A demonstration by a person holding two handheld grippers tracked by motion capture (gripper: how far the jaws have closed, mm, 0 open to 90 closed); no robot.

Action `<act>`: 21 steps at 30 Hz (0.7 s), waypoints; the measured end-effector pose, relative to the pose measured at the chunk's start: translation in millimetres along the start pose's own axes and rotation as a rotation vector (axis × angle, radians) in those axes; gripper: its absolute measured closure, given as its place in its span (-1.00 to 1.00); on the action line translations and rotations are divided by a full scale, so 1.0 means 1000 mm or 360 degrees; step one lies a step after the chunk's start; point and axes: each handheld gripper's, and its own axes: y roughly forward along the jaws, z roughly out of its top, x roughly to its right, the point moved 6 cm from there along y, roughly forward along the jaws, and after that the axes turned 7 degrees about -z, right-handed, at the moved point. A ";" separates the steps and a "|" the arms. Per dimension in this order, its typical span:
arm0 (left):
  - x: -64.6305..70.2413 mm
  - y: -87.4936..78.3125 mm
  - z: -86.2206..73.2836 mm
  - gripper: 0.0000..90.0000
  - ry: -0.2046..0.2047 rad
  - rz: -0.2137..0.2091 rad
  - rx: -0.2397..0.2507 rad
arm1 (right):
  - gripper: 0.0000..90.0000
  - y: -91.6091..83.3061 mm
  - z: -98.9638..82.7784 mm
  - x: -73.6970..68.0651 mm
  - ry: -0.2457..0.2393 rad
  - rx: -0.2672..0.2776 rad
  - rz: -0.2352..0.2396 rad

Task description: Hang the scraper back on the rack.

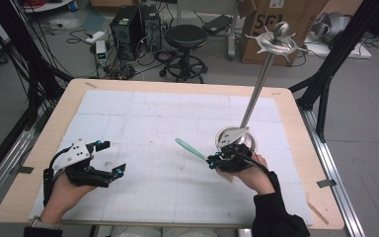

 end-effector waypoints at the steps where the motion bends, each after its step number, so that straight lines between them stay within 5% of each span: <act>1: 0.000 0.001 0.000 -0.91 -0.0006 0.0001 0.0007 | 0.79 -0.004 0.000 0.001 0.0010 0.0038 -0.0006; 7: 0.000 0.005 0.001 -0.91 -0.0001 -0.0007 0.0003 | 0.79 -0.028 0.002 0.009 0.0094 0.0268 -0.0001; 21: 0.002 0.008 0.002 -0.91 0.0002 -0.0020 -0.0003 | 0.80 -0.076 -0.004 0.028 0.0203 0.0518 -0.0114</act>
